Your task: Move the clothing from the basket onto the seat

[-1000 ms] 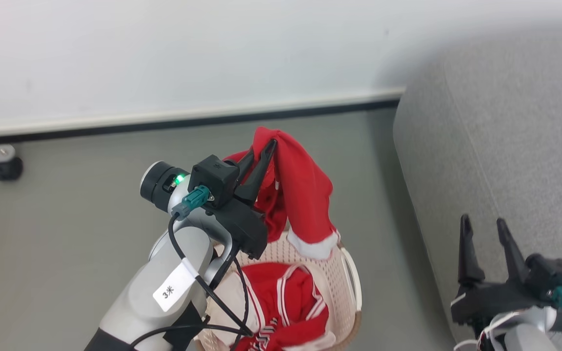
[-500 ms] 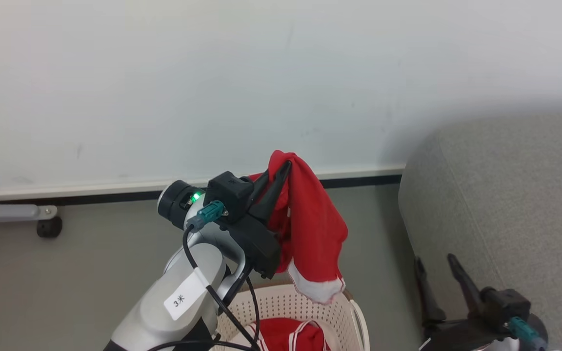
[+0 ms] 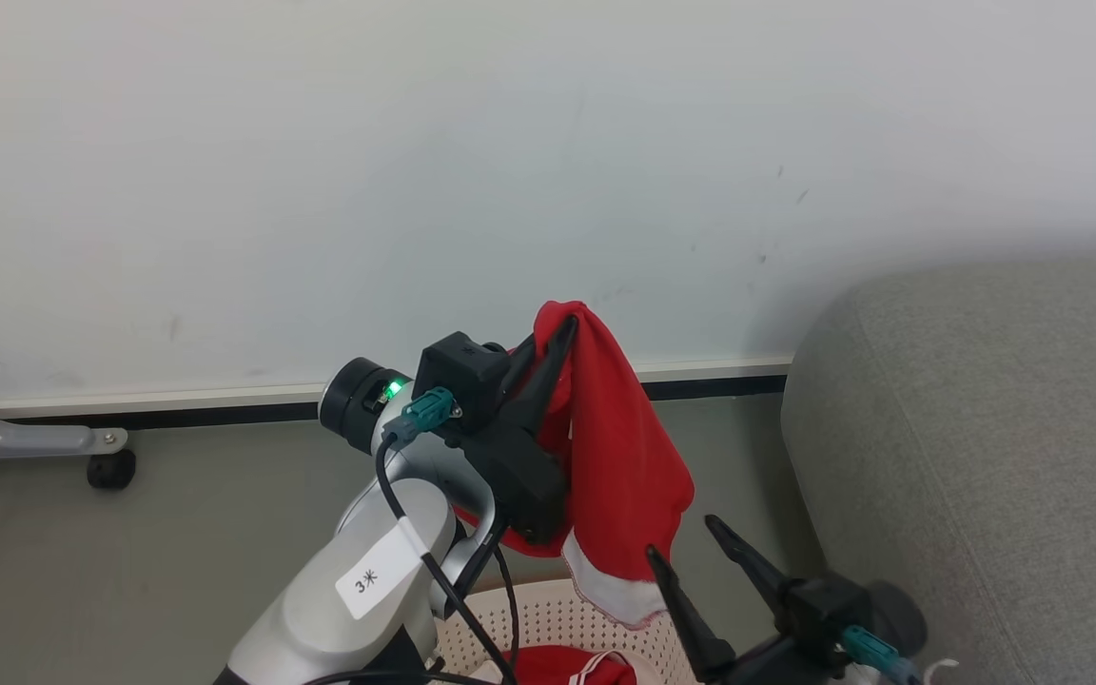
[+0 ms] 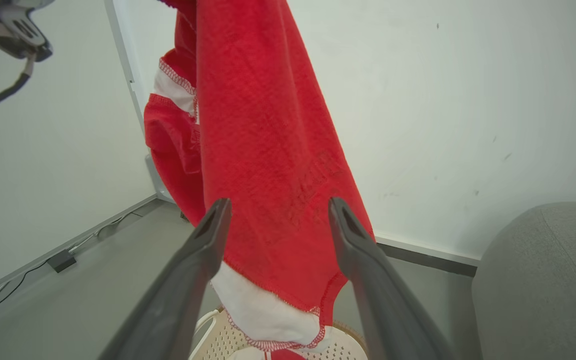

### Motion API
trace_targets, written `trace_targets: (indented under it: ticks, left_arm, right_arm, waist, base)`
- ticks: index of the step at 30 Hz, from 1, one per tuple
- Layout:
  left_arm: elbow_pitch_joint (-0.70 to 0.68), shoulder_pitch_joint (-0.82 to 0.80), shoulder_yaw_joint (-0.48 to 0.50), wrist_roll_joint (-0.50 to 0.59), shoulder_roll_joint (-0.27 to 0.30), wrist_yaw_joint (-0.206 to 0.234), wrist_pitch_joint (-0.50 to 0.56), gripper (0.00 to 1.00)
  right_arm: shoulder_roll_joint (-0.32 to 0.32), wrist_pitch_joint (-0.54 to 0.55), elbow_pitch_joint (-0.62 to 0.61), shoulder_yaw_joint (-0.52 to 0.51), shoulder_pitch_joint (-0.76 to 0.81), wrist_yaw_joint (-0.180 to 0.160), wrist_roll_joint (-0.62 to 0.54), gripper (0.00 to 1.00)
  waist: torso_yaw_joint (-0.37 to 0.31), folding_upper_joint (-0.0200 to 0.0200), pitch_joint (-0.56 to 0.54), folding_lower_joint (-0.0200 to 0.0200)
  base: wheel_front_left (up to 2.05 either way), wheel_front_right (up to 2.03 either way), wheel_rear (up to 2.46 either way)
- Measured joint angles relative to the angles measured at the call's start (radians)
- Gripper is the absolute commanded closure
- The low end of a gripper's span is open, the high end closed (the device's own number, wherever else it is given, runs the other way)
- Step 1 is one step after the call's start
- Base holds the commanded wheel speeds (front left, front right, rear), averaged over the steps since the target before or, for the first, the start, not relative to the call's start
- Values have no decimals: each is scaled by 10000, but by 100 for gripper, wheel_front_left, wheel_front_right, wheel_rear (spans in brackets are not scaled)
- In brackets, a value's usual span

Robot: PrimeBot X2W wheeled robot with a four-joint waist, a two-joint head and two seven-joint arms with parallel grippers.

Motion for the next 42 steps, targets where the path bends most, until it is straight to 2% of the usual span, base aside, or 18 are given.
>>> trace_targets:
  ticks: [10, 16, 25, 29, 35, 36, 37, 38, 39, 40, 41, 42]
  left_arm:
    - [-366, -70, -439, -188, 2, 665, 387, 100]
    - [-633, -273, -811, -472, 4, 901, 600, 100]
    - [-844, -273, -1007, -625, 4, 999, 771, 100]
    - [-947, -278, -1066, -706, 4, 1022, 836, 100]
    - [-1104, -300, -1208, -800, 4, 1089, 863, 100]
    - [-1110, -313, -1237, -803, 6, 1089, 863, 100]
    - [-1112, -336, -1260, -811, 6, 1089, 863, 100]
    - [-1118, -367, -1273, -811, 4, 1091, 863, 100]
    - [-1126, -390, -1271, -813, 4, 1093, 863, 100]
    - [-1129, -391, -1271, -819, 4, 1097, 863, 100]
    - [-1122, -391, -1266, -826, 4, 1099, 863, 100]
    - [-1110, -391, -1254, -826, 4, 1103, 863, 100]
  right_arm:
    - [-6, 272, 838, 1852, -1506, -35, 500, 0]
    - [-31, 443, 1455, 2863, -2226, -548, 1009, 0]
    - [-27, 525, 2594, 2999, -2665, -1302, 1329, 0]
    - [-27, 522, 3012, 2943, -2949, -1423, 1526, 0]
    - [-29, 435, 3434, 3022, -3253, -1409, 1977, 0]
    - [-29, 433, 3499, 3062, -3282, -1407, 2023, 13]
    - [-29, 431, 3542, 3103, -3310, -1406, 2065, 30]
    - [-29, 420, 3582, 3131, -3348, -1394, 2100, 30]
    - [-29, 401, 3620, 3145, -3399, -1384, 2140, 56]
    - [-29, 360, 3662, 3147, -3436, -1323, 2150, 68]
    - [-29, 345, 3714, 3158, -3455, -1306, 2180, 94]
    - [-27, 334, 3772, 3170, -3455, -1302, 2220, 100]
  waist:
    - [75, 0, 99, 0]
    - [262, 0, 183, 0]
    - [391, 0, 224, 0]
    - [424, 1, 227, 0]
    - [470, 0, 231, 0]
    - [477, 0, 233, 0]
    - [485, 0, 234, 0]
    - [492, 0, 235, 0]
    - [498, 0, 236, 0]
    - [501, 0, 237, 0]
    - [502, 0, 237, 0]
    - [501, 1, 236, 0]
  base:
    - [0, 0, 0]
    - [0, 0, 0]
    - [0, 0, 0]
    - [0, 0, 0]
    - [0, 0, 0]
    - [0, 0, 0]
    - [0, 0, 0]
    - [0, 0, 0]
    - [0, 0, 0]
    - [0, 0, 0]
    - [0, 0, 0]
    - [0, 0, 0]
